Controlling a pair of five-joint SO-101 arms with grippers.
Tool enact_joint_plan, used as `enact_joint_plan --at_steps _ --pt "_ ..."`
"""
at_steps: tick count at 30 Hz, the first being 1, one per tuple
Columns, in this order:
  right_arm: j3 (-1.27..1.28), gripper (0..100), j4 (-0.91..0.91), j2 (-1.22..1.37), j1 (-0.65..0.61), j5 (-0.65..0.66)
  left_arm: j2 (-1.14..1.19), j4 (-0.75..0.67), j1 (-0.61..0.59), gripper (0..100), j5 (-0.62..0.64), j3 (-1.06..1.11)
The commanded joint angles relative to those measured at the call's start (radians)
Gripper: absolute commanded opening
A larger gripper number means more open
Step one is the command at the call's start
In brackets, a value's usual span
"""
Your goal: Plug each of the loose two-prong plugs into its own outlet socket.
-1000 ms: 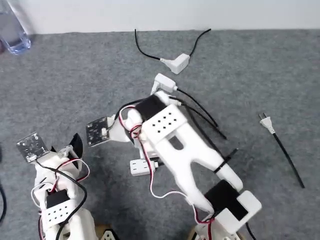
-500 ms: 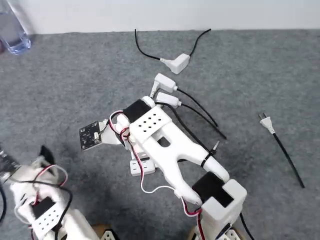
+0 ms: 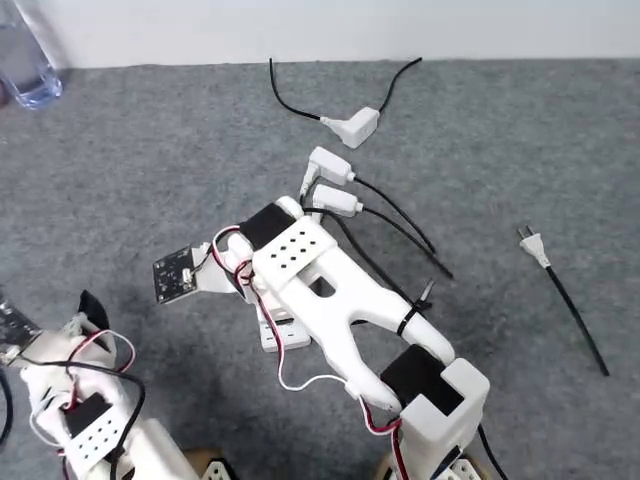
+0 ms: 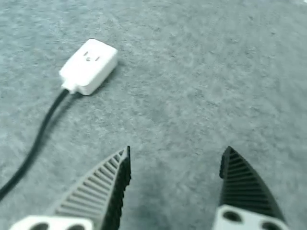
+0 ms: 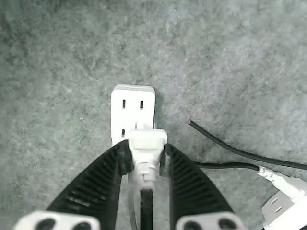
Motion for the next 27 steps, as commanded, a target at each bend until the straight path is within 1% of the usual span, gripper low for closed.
enact_joint_plan --at_steps 1,11,15,20,27 --pt "-0.028 0.8 -0.033 -0.008 -0.008 -0.035 -0.011 0.011 0.034 28 -0.008 -0.018" --pt "-0.026 0.8 -0.027 -0.007 -0.081 -0.031 -0.012 0.008 0.038 28 -0.008 -0.016" --pt "-0.023 0.8 -0.024 -0.005 -0.077 -0.028 -0.012 0.008 0.038 28 -0.008 -0.016" --pt "0.029 0.8 -0.033 0.028 -0.077 0.035 -0.012 0.008 0.038 28 -0.008 -0.016" --pt "0.032 0.8 -0.030 0.041 -0.064 0.040 -0.012 0.008 0.038 28 -0.008 -0.016"
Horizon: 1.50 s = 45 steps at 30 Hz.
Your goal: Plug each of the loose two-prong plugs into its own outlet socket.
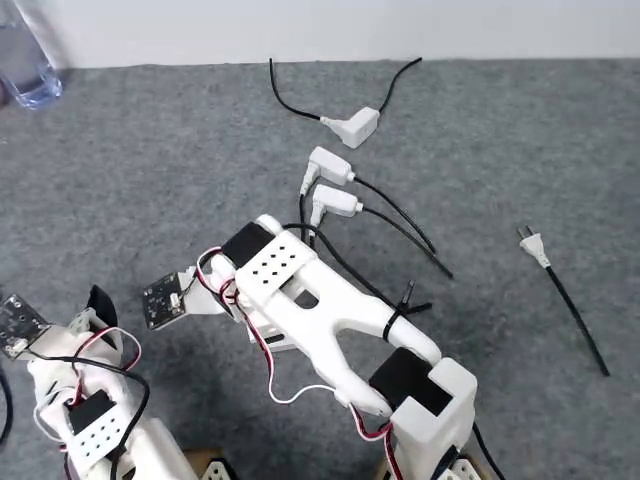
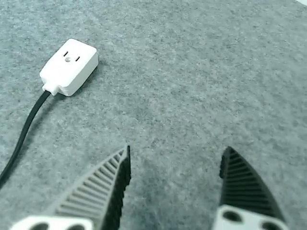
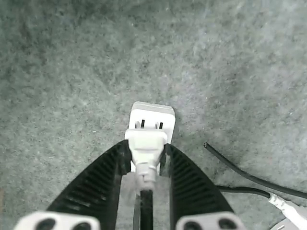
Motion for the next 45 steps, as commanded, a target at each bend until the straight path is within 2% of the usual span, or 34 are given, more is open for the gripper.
enact_joint_plan --at_steps 1,17,36,43,45 --pt "-0.006 0.8 -0.010 0.010 0.010 0.014 -0.012 0.008 0.005 28 -0.008 -0.016" --pt "-0.008 0.8 -0.010 0.045 0.024 0.095 -0.012 0.009 0.002 28 -0.008 -0.016" --pt "-0.035 0.8 -0.031 0.041 0.067 0.098 -0.012 0.011 0.000 28 -0.008 -0.016" --pt "-0.048 0.8 0.041 -0.056 0.209 0.098 -0.012 0.011 0.011 28 -0.005 -0.016" --pt "-0.048 0.8 0.077 -0.084 0.274 0.100 -0.012 0.009 0.060 28 -0.005 -0.016"
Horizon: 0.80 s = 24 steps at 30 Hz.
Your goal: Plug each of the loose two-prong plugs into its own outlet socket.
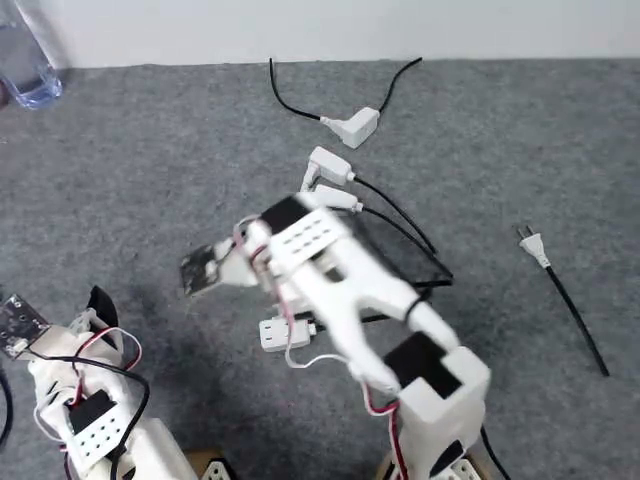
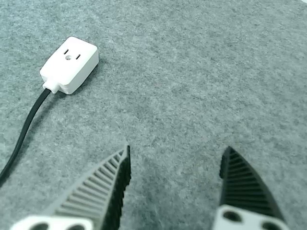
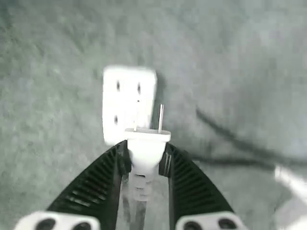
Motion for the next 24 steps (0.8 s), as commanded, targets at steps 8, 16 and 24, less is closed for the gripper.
enact_joint_plan --at_steps 8,16,24 --pt "-0.044 0.8 0.159 -0.183 0.355 0.120 -0.012 -0.002 0.379 28 -0.002 -0.019" --pt "-0.044 0.8 0.237 -0.305 0.527 0.216 -0.008 0.005 0.652 28 0.123 -0.022" --pt "-0.044 0.8 0.266 -0.326 0.673 0.304 -0.003 0.486 0.806 14 0.166 -0.223"
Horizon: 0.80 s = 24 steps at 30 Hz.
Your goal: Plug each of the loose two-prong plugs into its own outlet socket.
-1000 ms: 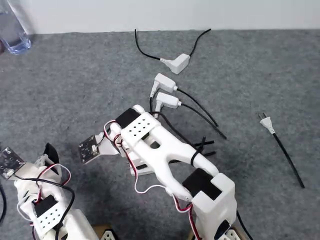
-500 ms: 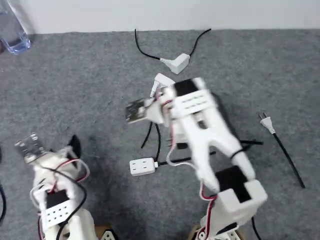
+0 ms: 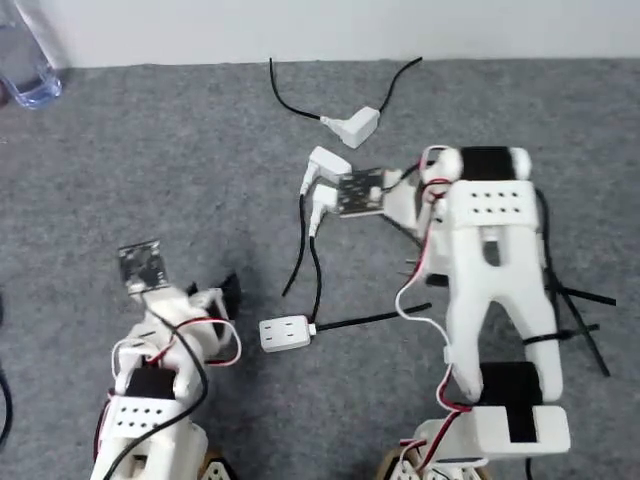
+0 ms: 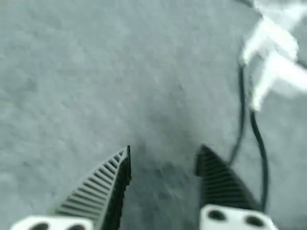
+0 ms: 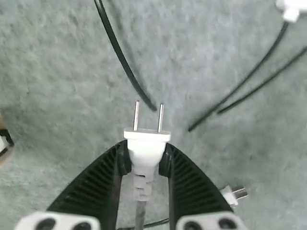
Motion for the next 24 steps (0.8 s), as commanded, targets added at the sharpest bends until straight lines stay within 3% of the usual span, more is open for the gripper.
enact_joint_plan --at_steps 1,10,18,20,24 --pt "-0.040 0.8 0.025 -0.044 0.061 0.035 -0.005 0.255 0.043 14 0.018 -0.116" --pt "0.031 0.8 0.015 -0.053 0.097 0.043 -0.005 0.367 0.081 29 0.025 -0.119" --pt "0.071 0.8 0.015 -0.054 0.114 0.044 0.078 0.351 0.137 29 0.020 -0.133" --pt "0.077 0.8 0.015 -0.054 0.131 0.055 0.143 0.344 0.100 30 0.011 -0.160" --pt "0.077 0.8 0.016 -0.054 0.179 0.117 0.311 0.350 -0.095 30 -0.071 -0.286"
